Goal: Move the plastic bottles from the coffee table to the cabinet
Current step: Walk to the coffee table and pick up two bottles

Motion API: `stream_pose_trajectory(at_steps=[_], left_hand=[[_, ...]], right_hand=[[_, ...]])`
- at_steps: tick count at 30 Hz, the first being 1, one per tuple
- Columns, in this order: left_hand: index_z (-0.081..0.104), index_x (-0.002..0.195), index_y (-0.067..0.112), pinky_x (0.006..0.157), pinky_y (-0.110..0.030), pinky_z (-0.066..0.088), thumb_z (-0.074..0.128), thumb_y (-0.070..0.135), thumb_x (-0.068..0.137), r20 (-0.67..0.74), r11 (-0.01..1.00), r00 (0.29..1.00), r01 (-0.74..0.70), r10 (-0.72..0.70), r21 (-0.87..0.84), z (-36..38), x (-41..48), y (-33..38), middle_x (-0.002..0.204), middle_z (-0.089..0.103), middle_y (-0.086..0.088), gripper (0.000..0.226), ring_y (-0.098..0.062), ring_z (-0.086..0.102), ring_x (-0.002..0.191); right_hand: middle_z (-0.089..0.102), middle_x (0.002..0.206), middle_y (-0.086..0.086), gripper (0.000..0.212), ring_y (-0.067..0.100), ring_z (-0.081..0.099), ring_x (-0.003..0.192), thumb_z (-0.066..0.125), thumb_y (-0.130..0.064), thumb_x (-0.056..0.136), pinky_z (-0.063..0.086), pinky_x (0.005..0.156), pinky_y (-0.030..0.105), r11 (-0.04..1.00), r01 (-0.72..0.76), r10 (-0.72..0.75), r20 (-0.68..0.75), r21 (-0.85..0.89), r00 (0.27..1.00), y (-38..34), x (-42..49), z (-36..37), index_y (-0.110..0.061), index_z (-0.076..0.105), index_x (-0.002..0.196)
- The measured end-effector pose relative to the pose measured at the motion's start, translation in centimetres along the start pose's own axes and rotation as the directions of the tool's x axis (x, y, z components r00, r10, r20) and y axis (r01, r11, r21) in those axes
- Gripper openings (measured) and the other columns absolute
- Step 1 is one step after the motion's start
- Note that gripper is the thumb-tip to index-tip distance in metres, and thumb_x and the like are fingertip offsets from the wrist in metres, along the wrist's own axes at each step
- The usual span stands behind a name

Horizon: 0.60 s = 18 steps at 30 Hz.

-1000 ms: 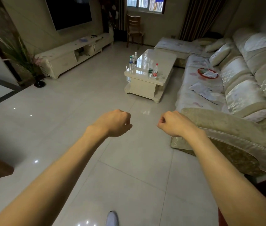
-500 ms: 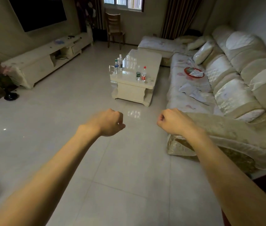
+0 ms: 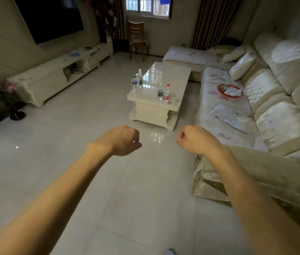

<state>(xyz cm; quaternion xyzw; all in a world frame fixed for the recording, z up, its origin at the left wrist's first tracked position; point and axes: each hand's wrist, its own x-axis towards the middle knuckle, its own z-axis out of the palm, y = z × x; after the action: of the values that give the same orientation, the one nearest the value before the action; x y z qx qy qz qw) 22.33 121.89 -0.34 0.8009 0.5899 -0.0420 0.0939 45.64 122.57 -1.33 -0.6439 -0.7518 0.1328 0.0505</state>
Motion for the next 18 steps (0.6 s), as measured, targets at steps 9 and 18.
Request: stream_pose_trajectory(at_steps=[9, 18], left_hand=[[0.061, 0.108, 0.022, 0.072, -0.028, 0.043, 0.048, 0.043, 0.093, -0.021, 0.999, 0.999, 0.037, -0.036, 0.009, -1.5, 10.3, 3.2, 0.106, 0.065, -0.003, 0.029, -0.022, 0.059, 0.095], [0.061, 0.108, 0.022, 0.071, -0.029, 0.041, 0.049, 0.043, 0.093, -0.017, 0.999, 0.999, 0.034, -0.034, 0.017, -3.5, 18.7, 1.9, 0.106, 0.065, -0.003, 0.029, -0.019, 0.057, 0.091]], right_hand=[[0.068, 0.088, 0.009, 0.025, 0.031, 0.063, 0.085, 0.049, -0.031, 0.086, 0.054, 0.075, 0.040, 1.000, 0.028, -0.028, 0.026, 0.002, 0.999, 8.8, 9.0, -3.1, -0.015, 0.067, 0.080], [0.066, 0.078, 0.010, 0.023, 0.030, 0.062, 0.078, 0.050, -0.024, 0.084, 0.053, 0.067, 0.038, 0.999, 0.024, -0.025, 0.037, 0.022, 0.999, 10.5, 17.1, -4.2, -0.009, 0.066, 0.078]])
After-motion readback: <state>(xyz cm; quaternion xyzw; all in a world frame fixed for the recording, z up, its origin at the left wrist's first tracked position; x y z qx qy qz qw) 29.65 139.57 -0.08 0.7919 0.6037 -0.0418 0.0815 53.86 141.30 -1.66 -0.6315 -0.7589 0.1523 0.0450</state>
